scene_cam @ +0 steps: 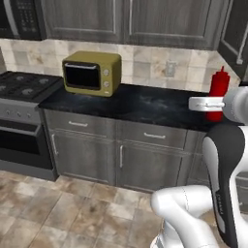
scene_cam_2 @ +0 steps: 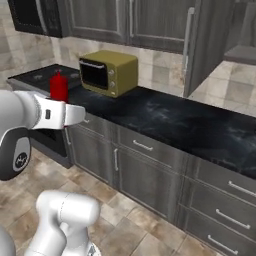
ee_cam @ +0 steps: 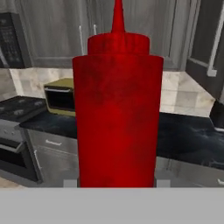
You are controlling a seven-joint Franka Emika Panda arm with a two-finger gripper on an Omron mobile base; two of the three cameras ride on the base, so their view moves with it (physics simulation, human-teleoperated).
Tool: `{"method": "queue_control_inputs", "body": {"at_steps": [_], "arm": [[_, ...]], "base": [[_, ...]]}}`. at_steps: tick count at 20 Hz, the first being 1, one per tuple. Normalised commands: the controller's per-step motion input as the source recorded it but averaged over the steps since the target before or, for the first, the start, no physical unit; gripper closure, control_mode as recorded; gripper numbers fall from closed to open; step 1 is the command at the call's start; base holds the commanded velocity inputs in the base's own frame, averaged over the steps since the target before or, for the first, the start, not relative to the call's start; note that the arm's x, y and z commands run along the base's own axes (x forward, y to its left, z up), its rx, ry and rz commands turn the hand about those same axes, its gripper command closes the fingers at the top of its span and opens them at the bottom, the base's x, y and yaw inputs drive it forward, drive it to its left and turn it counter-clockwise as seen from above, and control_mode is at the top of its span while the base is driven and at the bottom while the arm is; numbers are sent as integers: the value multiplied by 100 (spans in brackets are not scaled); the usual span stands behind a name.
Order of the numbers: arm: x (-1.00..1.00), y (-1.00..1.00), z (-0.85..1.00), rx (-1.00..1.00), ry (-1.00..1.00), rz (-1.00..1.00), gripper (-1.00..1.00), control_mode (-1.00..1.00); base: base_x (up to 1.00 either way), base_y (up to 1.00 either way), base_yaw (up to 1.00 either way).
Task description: Take 2 condiments from the cabinet and move them on the counter near the stove.Make sure the condiments are lined up with each other, next to each other.
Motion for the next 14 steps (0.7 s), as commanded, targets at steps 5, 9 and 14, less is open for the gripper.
{"method": "queue_control_inputs", "body": {"at_steps": [5,9,14], "arm": [[0,0,0,0,0,0,100,100],[0,0,0,0,0,0,100,100],[0,0,0,0,0,0,100,100]], "base": [[51,48,0],[50,58,-1],[49,56,-5]]}}
